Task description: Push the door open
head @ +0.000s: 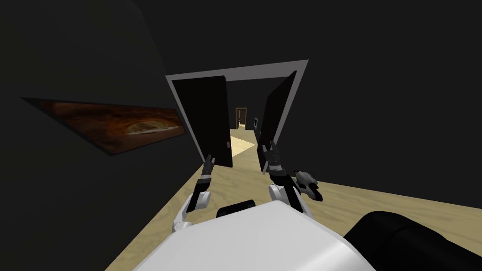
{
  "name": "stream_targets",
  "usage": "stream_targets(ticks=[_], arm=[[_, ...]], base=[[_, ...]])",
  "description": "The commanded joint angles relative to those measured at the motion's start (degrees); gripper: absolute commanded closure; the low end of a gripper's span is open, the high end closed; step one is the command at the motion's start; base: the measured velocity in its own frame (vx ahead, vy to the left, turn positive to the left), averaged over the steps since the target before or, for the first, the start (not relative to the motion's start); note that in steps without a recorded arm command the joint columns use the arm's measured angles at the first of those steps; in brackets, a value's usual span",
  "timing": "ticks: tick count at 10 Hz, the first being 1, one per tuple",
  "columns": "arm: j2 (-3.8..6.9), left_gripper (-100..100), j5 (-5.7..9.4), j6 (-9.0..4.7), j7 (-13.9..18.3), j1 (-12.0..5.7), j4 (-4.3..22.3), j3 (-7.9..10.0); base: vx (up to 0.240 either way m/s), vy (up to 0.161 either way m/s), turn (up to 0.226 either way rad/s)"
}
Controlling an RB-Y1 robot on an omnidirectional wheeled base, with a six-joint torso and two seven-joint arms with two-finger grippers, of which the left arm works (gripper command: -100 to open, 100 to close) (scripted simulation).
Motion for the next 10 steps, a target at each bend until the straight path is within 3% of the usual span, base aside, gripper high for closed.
stream_targets(ticks=[1, 3, 4, 10], arm=[[0.05, -100, 0.18, -0.56, 0.1, -0.95, 2.6, -0.15], [0.18, -100, 0.43, -1.18, 0.2, -2.08, 5.8, -0.29], [0.18, -100, 0.43, -1.18, 0.2, -2.08, 5.8, -0.29], [0.52, -100, 1.19, -3.0, 0.5, -5.45, 15.1, -0.71]], base=[[0.102, 0.022, -0.064], [0.091, 0.028, -0.064], [0.062, 0.014, -0.017], [0.088, 0.018, -0.059]])
